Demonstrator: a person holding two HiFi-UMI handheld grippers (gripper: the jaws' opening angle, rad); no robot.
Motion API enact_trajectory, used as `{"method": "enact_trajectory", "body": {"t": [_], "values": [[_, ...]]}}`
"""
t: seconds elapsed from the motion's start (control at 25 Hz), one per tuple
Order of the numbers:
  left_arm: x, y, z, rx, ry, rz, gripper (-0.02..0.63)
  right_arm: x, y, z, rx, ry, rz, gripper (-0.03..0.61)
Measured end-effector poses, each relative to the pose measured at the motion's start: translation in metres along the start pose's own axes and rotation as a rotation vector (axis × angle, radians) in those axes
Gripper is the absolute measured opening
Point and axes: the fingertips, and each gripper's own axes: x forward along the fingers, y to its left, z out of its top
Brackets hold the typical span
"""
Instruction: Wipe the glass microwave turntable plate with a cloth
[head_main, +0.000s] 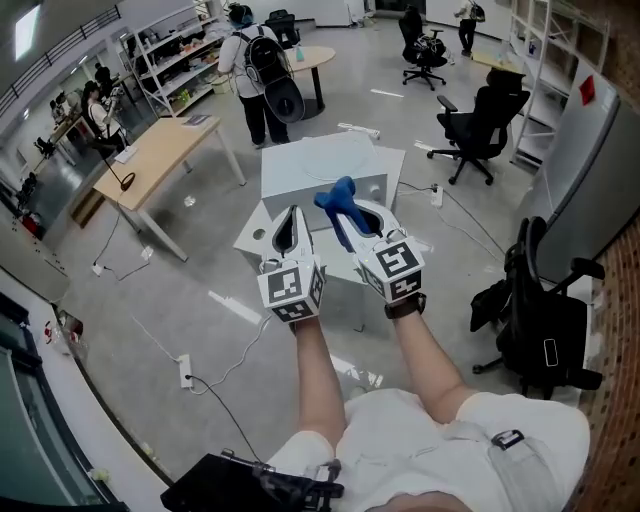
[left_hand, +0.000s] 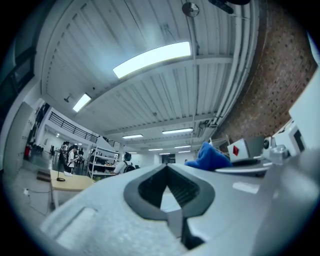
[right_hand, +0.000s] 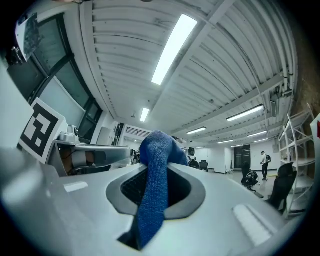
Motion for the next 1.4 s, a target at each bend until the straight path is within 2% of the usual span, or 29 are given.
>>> {"method": "enact_trajectory", "body": {"t": [0.16,0.52,0.72,0.92,1.04,1.4], "values": [[0.030,0.023,-0.012,-0.058,0.038,-0.025,0.002,0.039,-0.007,-0.015,0.005,0.014,0.006,0.060],[0.105,0.018,-0.051,-0.052,0.085,-0.078,0.002,0.077,-0.084,-0.054,0.040,0.044,-0.065,0.060],[0.167,0.039,-0.045,0.000,0.067,-0.044,0.002,0.133,-0.129,-0.056,0.069,0.015,-0.047,0.060],[0.229,0.040,-0.036,0.017,0.023,-0.019,0.002,0.173,-0.179,-0.036,0.042,-0.050,-0.014,0.060],[0.258,0.035,-0.048,0.029,0.037,-0.013,0.002,0.188,-0.208,-0.037,0.048,-0.058,-0.003,0.060],[0.329,0.043,-0.086,0.065,0.085,0.053,0.002,0.232,-0.273,-0.074,0.098,-0.029,0.044,0.060]]}}
